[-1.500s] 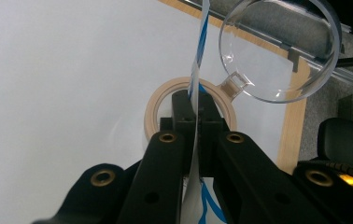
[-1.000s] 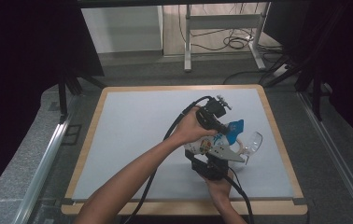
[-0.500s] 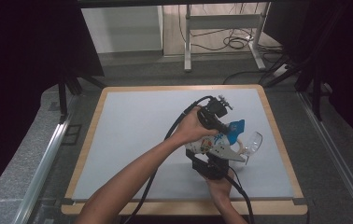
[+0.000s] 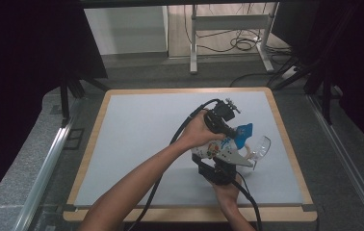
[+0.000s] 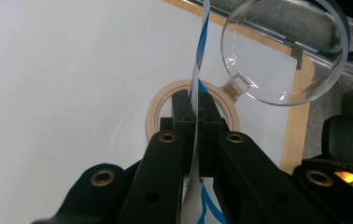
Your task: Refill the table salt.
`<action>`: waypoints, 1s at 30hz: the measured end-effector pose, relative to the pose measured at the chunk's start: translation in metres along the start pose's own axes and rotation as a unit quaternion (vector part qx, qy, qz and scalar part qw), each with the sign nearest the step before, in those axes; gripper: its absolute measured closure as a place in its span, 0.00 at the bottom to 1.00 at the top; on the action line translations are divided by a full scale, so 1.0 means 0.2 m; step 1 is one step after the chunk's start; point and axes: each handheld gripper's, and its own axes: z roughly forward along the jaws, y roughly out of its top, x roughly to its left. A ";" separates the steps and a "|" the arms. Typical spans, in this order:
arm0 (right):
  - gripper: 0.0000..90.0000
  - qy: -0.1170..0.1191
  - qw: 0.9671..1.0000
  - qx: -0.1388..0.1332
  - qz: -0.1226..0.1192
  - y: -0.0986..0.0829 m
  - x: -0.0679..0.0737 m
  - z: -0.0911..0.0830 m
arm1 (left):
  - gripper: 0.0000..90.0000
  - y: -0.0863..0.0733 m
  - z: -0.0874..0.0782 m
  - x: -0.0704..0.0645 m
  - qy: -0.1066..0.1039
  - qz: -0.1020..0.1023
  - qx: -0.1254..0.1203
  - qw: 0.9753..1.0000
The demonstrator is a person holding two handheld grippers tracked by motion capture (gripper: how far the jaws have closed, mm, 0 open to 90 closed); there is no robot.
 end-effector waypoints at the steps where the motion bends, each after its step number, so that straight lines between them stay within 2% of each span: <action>1: 0.61 -0.001 1.000 0.000 0.000 0.00 0.00 0.00 | 1.00 0.00 0.00 0.00 0.000 0.000 0.000 1.000; 11: 0.61 -0.003 1.000 -0.001 -0.005 -0.01 -0.01 0.01 | 1.00 0.00 0.01 0.00 0.003 0.002 0.000 1.000; 30: 0.62 0.000 1.000 -0.005 0.012 0.00 -0.02 0.00 | 1.00 0.02 0.02 0.00 0.004 0.006 0.007 1.000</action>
